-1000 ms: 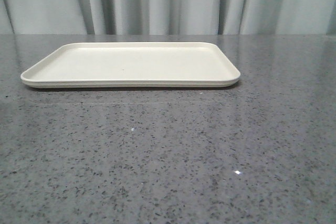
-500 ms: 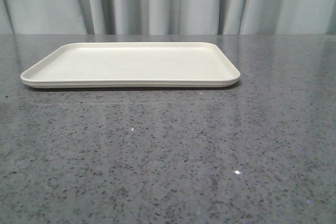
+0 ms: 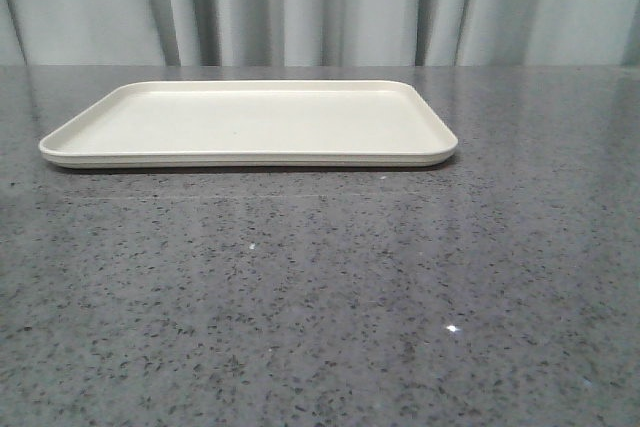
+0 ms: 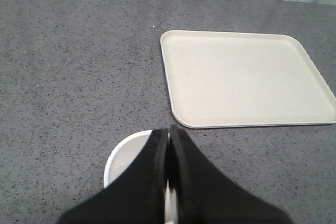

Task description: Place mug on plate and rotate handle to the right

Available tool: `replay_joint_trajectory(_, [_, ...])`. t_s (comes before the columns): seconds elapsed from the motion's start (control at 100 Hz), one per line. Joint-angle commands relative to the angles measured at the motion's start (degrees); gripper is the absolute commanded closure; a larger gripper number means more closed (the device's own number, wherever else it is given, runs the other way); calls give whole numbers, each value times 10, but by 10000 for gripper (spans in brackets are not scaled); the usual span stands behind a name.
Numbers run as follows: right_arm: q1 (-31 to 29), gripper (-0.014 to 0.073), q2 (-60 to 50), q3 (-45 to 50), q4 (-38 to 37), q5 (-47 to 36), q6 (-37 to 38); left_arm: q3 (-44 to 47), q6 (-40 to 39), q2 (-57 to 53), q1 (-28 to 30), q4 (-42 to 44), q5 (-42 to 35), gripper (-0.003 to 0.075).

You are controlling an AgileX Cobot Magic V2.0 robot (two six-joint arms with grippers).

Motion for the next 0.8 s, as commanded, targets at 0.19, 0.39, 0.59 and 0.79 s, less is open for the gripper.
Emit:
replay_joint_trajectory(0.19, [-5,659,68,-26,17,-12,-1,-22,-2,28,2,-25,-28,740])
replay_joint_trajectory(0.39, [-5,659,72,-26,31,-6,-1,-21,-2,28,2,-25,-28,739])
replay_joint_trajectory(0.59, [-5,645,72,-26,35,0,-2,-21,0,28,2,-25,-25,666])
replay_joint_trajectory(0.79, [-5,403,72,-26,35,2,-2,-21,1,28,2,-25,-3,308])
